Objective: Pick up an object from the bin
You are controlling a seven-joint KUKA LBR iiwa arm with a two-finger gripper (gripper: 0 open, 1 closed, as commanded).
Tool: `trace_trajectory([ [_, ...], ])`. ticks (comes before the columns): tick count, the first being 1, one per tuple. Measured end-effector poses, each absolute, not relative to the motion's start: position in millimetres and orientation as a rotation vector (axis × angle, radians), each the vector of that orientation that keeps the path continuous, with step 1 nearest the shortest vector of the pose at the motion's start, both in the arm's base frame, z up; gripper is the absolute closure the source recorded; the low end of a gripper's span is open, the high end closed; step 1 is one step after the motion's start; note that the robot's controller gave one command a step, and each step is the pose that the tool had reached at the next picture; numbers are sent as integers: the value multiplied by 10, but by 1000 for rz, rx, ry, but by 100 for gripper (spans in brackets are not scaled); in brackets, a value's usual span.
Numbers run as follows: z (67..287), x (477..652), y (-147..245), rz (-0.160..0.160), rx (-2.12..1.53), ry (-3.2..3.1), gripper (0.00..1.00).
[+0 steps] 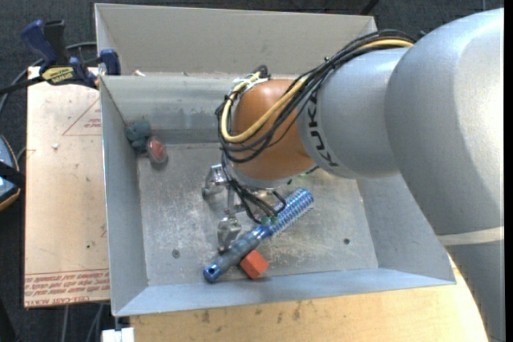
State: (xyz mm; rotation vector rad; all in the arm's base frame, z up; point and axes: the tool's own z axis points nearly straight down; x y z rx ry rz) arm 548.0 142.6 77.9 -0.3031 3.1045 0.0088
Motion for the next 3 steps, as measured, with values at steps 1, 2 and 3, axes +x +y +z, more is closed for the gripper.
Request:
trace_trajectory([
  [1,931,4972,951,4,-484,3054,0],
  [2,828,4951,470,14,-380,3061,0],
  [3,1364,4942,-233,-4,-628,3065,0],
])
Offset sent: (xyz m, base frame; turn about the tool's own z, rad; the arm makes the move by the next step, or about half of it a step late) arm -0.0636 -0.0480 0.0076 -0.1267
